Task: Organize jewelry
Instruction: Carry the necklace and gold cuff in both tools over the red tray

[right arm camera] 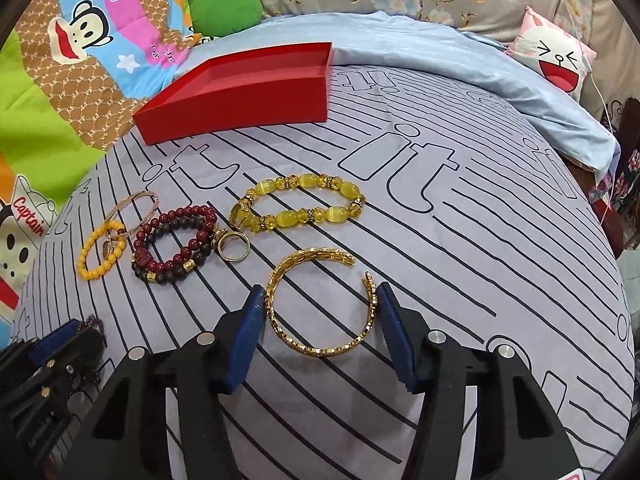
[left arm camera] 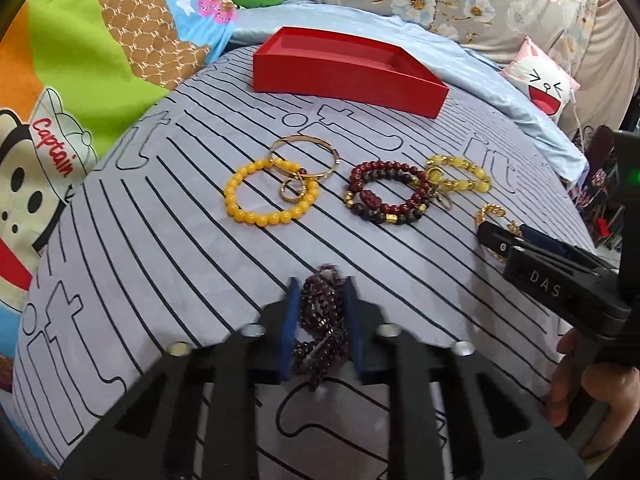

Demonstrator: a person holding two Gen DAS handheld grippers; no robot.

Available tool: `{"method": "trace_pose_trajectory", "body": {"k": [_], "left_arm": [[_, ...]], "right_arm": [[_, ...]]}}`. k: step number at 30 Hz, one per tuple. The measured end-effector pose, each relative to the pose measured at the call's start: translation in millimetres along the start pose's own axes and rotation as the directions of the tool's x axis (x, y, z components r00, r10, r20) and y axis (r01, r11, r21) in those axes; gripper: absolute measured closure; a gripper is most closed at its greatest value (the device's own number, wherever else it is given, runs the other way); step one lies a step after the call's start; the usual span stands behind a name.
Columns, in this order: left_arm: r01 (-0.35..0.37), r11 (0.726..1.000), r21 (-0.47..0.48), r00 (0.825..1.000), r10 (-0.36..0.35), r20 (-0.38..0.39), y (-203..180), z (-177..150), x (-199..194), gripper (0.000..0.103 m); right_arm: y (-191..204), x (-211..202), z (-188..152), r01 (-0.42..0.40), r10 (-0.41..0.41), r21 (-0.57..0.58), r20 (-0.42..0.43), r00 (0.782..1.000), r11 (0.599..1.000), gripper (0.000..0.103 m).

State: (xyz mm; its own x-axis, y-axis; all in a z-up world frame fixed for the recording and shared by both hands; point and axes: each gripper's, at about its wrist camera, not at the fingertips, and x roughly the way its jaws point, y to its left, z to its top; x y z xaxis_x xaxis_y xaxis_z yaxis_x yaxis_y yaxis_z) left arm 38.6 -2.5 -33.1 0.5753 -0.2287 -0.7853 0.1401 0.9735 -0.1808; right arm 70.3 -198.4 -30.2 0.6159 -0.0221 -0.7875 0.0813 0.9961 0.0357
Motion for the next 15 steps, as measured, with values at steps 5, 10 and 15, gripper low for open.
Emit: {"method": "trace_pose_trajectory", "body": {"k": [5,10,15], "left_arm": [[0.011,1.0,-0.003,1.0,-0.011,0.006,0,6,-5,0.095],[0.017,1.0,-0.001,1.0,-0.017,0.022,2,16,-12,0.095],[0.017,1.0,0.009,0.998,-0.017,0.052,1,38,-22,0.096]], "right_arm": [[-7,-12,4,-0.007,0.007,0.017,0.021,1.0,1.0,0.049],[-12,-20,10,-0.014,0.013,0.028,0.036,0.999,1.0,0.049],[-11,-26,23,-0.032,0.03,0.026,0.053,0.998,0.999,0.049]]}}
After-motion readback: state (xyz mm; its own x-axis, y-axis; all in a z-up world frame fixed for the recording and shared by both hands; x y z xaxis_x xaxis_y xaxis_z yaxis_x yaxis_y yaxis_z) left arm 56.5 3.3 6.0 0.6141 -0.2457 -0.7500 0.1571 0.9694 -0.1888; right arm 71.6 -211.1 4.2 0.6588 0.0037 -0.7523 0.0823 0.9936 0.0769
